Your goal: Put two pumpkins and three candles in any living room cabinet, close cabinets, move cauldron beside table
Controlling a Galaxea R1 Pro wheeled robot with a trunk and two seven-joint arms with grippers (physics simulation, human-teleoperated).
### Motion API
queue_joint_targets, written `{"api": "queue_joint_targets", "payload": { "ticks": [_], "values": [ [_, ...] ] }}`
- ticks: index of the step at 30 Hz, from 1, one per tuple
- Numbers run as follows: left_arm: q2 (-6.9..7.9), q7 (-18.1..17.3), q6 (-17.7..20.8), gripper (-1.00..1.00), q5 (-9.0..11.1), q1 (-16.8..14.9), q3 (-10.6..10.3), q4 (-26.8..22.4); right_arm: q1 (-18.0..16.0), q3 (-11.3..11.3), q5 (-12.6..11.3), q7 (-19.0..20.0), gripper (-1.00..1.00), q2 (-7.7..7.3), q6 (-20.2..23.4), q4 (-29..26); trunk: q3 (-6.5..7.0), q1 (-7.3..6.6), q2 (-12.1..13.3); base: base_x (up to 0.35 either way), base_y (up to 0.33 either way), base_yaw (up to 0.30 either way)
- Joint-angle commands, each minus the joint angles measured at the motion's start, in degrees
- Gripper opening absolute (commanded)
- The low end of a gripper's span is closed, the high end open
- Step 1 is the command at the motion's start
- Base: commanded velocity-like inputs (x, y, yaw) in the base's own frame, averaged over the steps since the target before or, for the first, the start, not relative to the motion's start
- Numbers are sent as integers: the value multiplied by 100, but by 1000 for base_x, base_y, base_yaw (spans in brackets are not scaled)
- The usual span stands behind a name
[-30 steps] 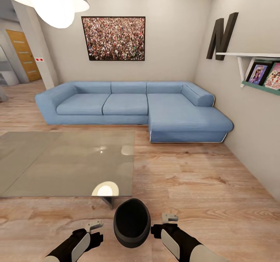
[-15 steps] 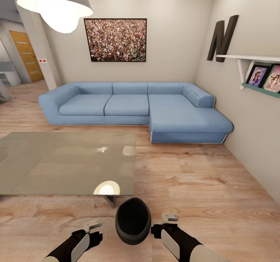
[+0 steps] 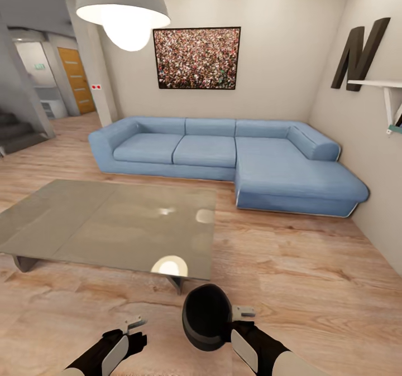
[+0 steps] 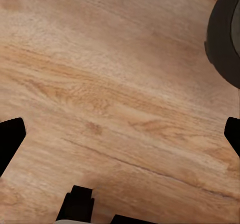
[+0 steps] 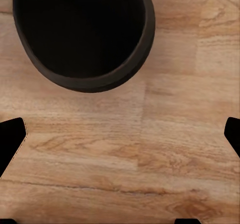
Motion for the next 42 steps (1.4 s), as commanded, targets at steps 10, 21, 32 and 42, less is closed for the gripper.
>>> {"api": "queue_joint_targets", "payload": {
  "ticks": [10,21,32,42],
  "values": [
    [14,51,14,100,68,1,-30,-16,-5,63,-26,-44,100,-12,-145,109,-5,0,-3,0,0,286],
    [17,39,13,100,68,3,-25,-16,-5,73,-19,-44,100,-13,-160,120,-5,0,-3,0,0,286],
    [13,40,-56,100,76,3,-19,-16,-5,79,-33,-44,100,-10,-240,139,-5,0,-3,0,0,286],
    [15,39,-128,100,77,9,-21,-15,-5,89,-25,-44,100,10,-319,199,-5,0,-3,0,0,286]
  ]
}}
